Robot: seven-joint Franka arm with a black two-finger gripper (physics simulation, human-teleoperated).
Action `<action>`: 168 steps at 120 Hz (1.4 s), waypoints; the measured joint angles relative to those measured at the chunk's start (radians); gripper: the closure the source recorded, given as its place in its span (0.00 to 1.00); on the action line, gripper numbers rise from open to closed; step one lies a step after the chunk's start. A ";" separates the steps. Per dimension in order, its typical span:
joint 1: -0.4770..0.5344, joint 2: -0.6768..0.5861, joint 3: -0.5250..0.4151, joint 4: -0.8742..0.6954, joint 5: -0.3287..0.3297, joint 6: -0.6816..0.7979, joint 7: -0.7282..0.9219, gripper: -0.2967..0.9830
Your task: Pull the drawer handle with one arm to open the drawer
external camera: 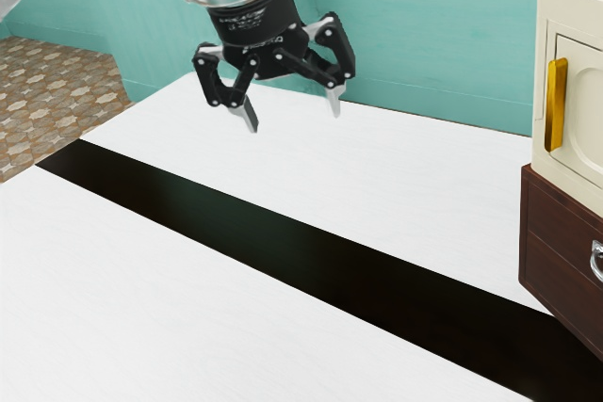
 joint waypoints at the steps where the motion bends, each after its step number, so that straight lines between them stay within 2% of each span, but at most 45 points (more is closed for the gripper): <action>1: 0.000 0.002 0.000 0.000 -0.001 0.002 -0.011 0.23; 48: -0.074 0.027 -0.011 -0.032 -0.051 0.125 -0.385 0.23; 65: -0.112 0.014 -0.029 -0.139 -0.058 0.231 -0.463 0.23; 103: -0.154 0.023 -0.054 -0.285 -0.083 0.482 -0.581 0.24; 168: -0.215 0.145 -0.058 -0.298 -0.097 0.683 -0.682 0.24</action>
